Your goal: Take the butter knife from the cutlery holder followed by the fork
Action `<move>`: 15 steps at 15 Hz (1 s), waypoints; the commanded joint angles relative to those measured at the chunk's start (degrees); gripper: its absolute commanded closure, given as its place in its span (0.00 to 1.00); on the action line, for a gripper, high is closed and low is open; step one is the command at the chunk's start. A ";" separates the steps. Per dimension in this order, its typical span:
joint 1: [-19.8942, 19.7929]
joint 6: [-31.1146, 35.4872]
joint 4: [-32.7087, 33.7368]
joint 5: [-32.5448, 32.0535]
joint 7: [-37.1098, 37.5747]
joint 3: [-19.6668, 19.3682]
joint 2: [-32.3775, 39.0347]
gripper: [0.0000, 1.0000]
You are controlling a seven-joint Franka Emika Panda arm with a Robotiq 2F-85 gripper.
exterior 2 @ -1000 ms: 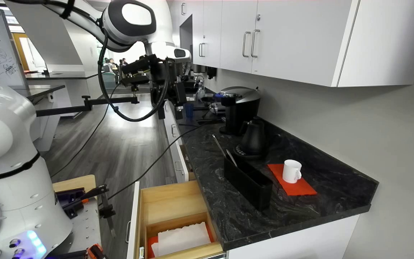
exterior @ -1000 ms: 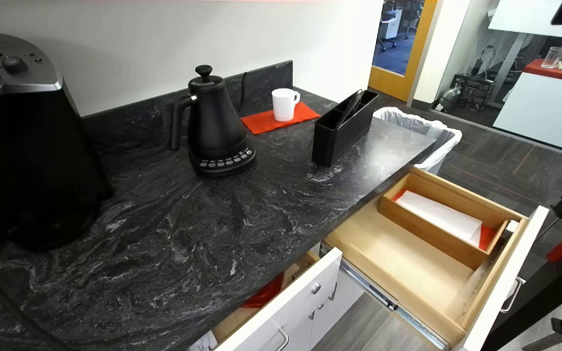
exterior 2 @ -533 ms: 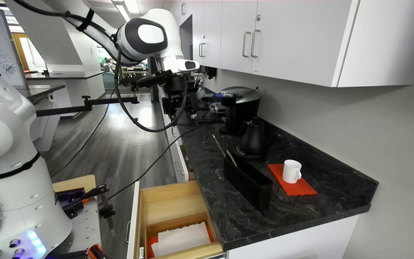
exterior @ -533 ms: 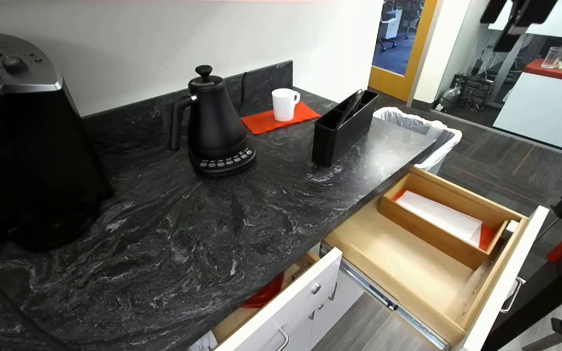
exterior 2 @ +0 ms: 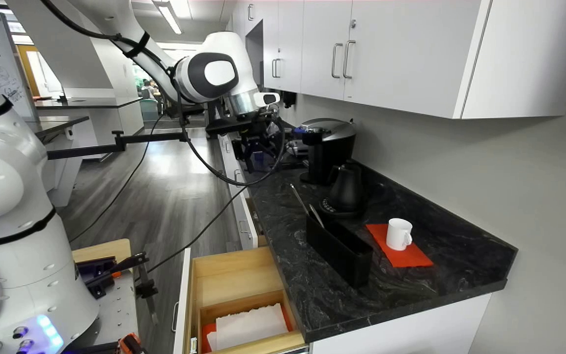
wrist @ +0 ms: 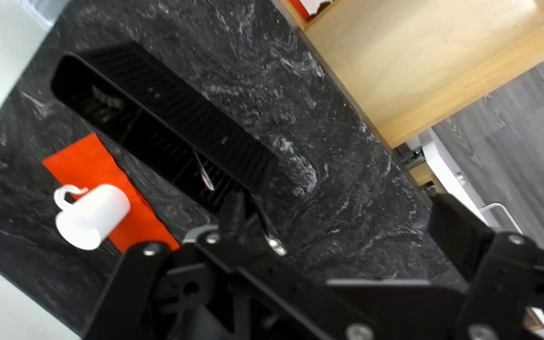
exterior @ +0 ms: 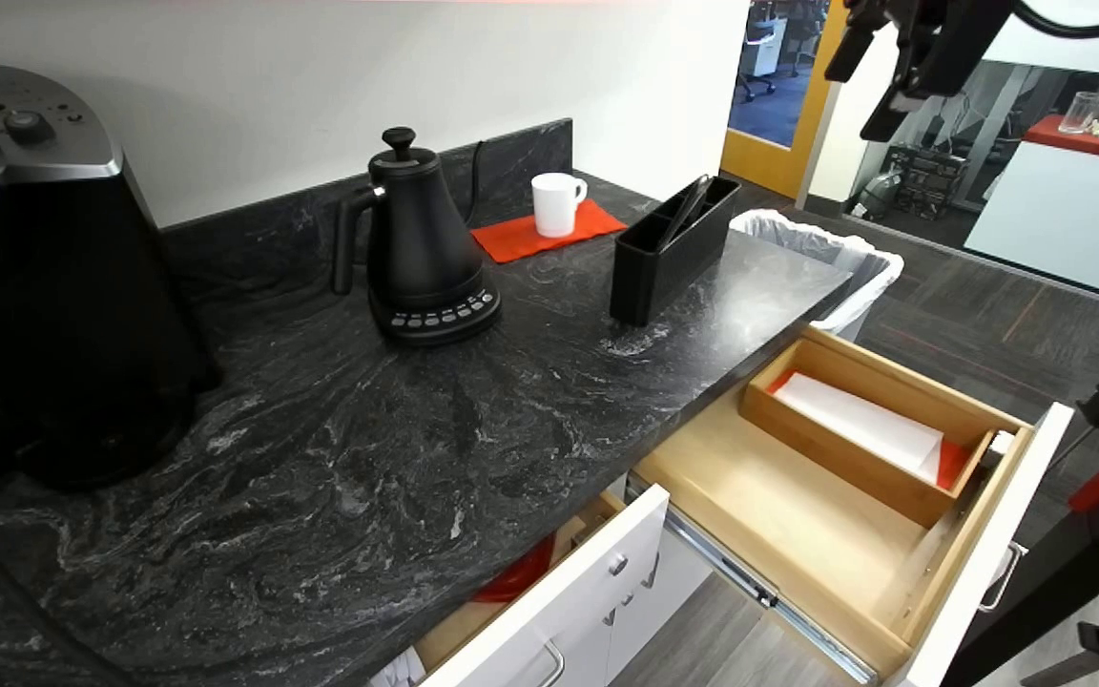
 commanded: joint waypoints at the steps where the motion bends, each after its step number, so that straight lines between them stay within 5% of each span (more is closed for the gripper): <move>1: 4.90 4.17 0.42 6.52 -12.80 -2.61 1.86 0.00; 5: 5.37 6.64 1.57 6.92 -22.66 -3.18 4.81 0.00; 15: 0.84 18.82 10.89 5.18 -25.38 -2.74 19.34 0.00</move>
